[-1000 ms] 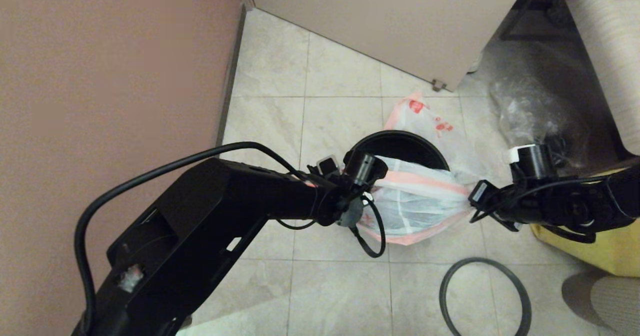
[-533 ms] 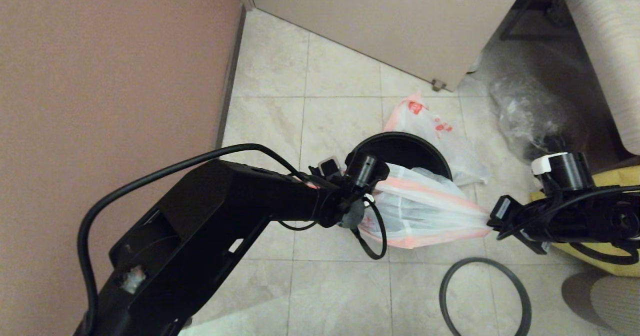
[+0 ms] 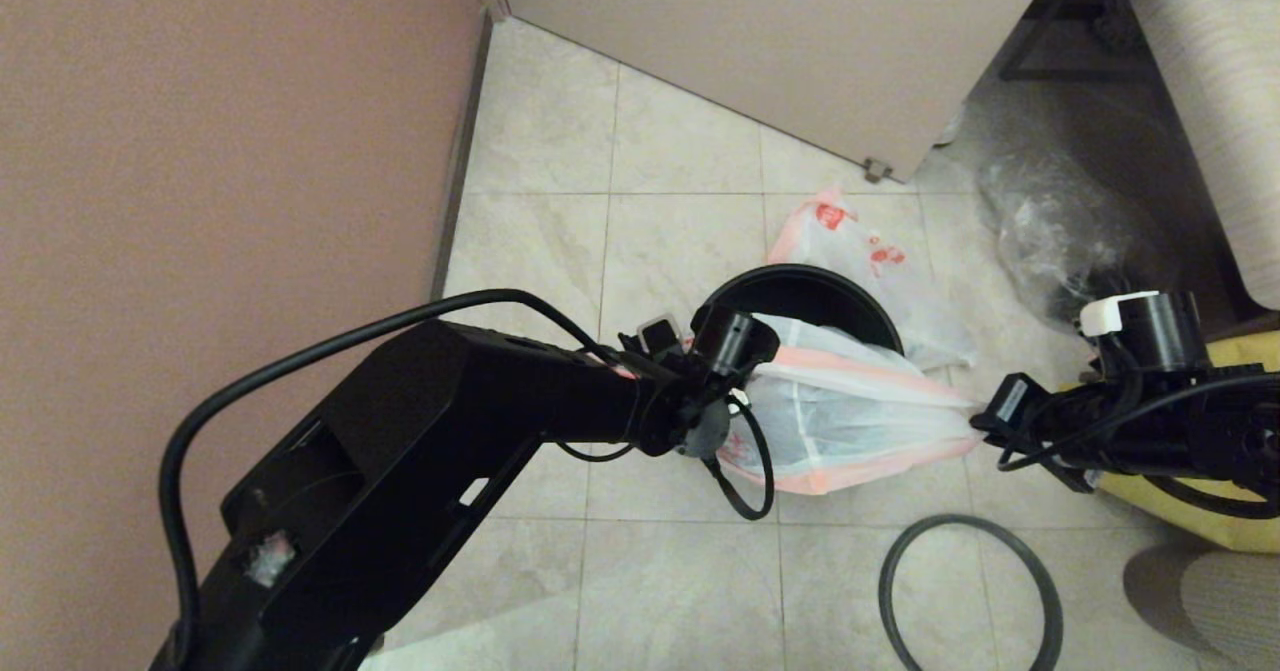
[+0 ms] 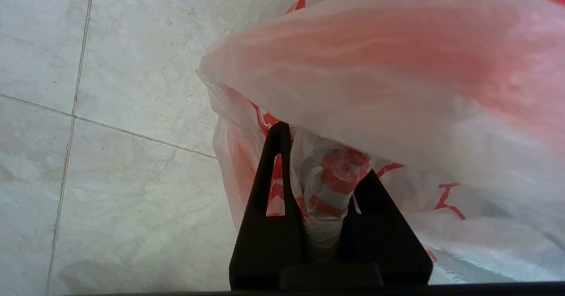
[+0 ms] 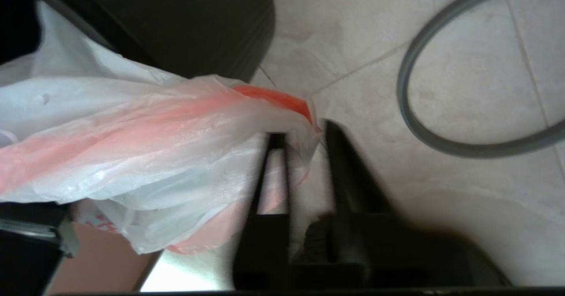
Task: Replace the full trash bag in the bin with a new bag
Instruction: Put the new garbage bag on the trash can
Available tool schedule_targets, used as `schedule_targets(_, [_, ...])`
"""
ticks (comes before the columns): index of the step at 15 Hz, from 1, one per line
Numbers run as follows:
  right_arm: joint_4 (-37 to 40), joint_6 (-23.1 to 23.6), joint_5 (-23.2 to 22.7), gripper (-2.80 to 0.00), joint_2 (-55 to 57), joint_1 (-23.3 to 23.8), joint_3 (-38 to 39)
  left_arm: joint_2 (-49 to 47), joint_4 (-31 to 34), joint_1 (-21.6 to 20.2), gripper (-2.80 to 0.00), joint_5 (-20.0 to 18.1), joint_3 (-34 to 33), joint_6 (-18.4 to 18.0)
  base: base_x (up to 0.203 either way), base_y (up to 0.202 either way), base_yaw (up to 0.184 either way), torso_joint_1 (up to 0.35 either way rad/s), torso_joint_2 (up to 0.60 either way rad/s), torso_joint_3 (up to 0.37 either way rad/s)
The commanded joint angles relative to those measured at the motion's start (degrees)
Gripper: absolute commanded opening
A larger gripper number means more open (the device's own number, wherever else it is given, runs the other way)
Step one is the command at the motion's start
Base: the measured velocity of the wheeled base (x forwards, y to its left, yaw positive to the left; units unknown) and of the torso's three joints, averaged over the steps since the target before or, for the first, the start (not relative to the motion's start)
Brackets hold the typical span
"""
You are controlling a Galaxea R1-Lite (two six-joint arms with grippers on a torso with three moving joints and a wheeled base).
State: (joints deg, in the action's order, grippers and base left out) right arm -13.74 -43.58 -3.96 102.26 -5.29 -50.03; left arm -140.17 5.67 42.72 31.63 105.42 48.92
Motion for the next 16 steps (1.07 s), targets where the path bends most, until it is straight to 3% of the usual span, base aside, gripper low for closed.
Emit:
schedule_targets(1, [0.1,-0.2,-0.1,0.00,-0.6,-0.3,0.2,-0.2,0.0,0.0,-2.80,0.2,0.0,0.3,0.000,0.000,0.000,0.000,0.00,0.000])
schedule_targets(4, [3.9,-0.5,-0.2,0.00,-1.7,-1.2,1.6,-0.2,0.0,0.0,-2.80,0.2,0.0,0.1,0.000,0.000,0.000,0.000,0.00,0.000])
schedule_targets(10, [4.4,0.4,0.3,0.00,-9.4,-4.5,4.1,-0.8,0.0,0.1,-2.80,0.3,0.0,-0.1,0.000,0.000,0.000,0.000,0.00,0.000])
schedule_targets(11, [4.9,2.2,2.7,-2.80,-9.2,-4.0,4.2,-1.1,0.0,0.4,-2.80,0.4,0.0,-0.1,0.000,0.000,0.000,0.000,0.00,0.000])
schedule_targets(13, [6.0,5.1,8.4,-2.80,-7.6,-1.7,4.7,-1.2,0.0,0.6,-2.80,0.5,0.0,-0.1,0.000,0.000,0.000,0.000,0.00,0.000])
schedule_targets(16, [5.8,5.6,8.5,-2.80,-8.6,0.9,4.7,-1.7,0.0,0.6,-2.80,0.5,0.0,-0.1,0.000,0.000,0.000,0.000,0.00,0.000])
